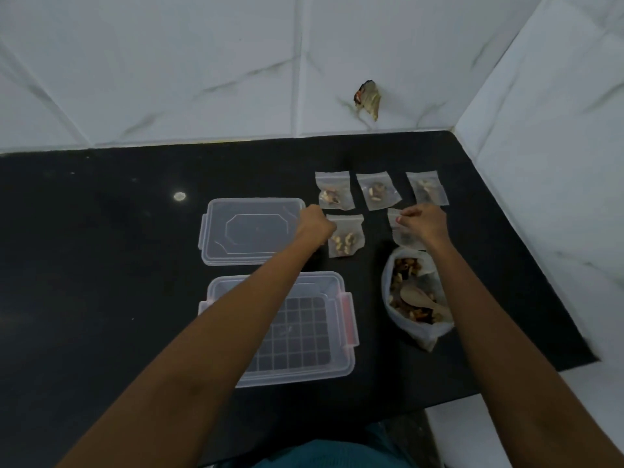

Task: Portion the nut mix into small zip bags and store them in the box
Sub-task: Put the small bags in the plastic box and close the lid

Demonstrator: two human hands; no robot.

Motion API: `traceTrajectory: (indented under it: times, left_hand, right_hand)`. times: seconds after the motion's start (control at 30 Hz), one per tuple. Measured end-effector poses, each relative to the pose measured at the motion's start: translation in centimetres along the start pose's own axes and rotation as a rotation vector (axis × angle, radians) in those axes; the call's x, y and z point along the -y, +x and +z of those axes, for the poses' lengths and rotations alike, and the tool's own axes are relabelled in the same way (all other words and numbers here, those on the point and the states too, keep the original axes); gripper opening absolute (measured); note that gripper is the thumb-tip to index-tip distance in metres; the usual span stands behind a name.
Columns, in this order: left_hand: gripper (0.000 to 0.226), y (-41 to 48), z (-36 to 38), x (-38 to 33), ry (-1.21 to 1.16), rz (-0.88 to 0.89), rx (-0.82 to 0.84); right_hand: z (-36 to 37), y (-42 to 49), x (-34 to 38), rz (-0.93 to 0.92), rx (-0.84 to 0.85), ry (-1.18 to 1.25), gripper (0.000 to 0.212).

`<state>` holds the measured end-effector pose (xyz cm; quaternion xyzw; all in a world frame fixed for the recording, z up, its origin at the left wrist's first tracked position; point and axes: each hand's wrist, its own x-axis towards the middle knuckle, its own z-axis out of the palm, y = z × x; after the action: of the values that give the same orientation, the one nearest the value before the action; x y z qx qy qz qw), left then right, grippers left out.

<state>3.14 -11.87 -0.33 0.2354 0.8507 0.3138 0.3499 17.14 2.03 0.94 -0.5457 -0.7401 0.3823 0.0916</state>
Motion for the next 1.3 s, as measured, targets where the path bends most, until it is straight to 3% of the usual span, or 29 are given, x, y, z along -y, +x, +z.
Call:
traceTrajectory:
  times: [0.13, 0.2, 0.3, 0.33, 0.77, 0.97, 1.1, 1.3]
  left_hand:
    - [0.034, 0.2, 2.6, -0.9, 0.168, -0.051, -0.024]
    - [0.035, 0.3, 3.5, -1.3, 0.228, -0.063, -0.063]
    - [0.038, 0.4, 4.3, -1.9, 0.291, -0.104, -0.095]
    - [0.039, 0.5, 4.4, -2.0, 0.287, -0.121, -0.093]
    - [0.045, 1.6, 5.2, -1.4, -0.072, -0.211, -0.037]
    - [0.047, 1.4, 5.2, -1.0, -0.152, -0.219, -0.032]
    - [0.044, 1.4, 4.9, -0.6, -0.262, -0.223, -0.03]
    - [0.042, 0.0, 3.2, -1.0, -0.434, -0.17, -0.008]
  right_hand:
    - [-2.1, 1.8, -3.5, 0.106, -0.077, -0.017, 0.035]
    - [-2.7, 2.6, -4.7, 0.159, -0.067, -0.004, 0.041]
    - [-2.7, 3.0, -5.4, 0.198, -0.013, 0.025, 0.027]
    - [-2.5, 3.2, -5.7, 0.2, -0.001, 0.034, 0.036]
    - [-1.0, 4.5, -4.4, 0.249, 0.007, 0.058, 0.045]
    - [-0.3, 3.8, -4.1, 0.279, 0.032, 0.058, 0.067]
    - [0.1, 3.7, -3.5, 0.311, 0.033, 0.137, 0.057]
    - [-0.1, 2.9, -3.1, 0.213, 0.032, 0.207, 0.035]
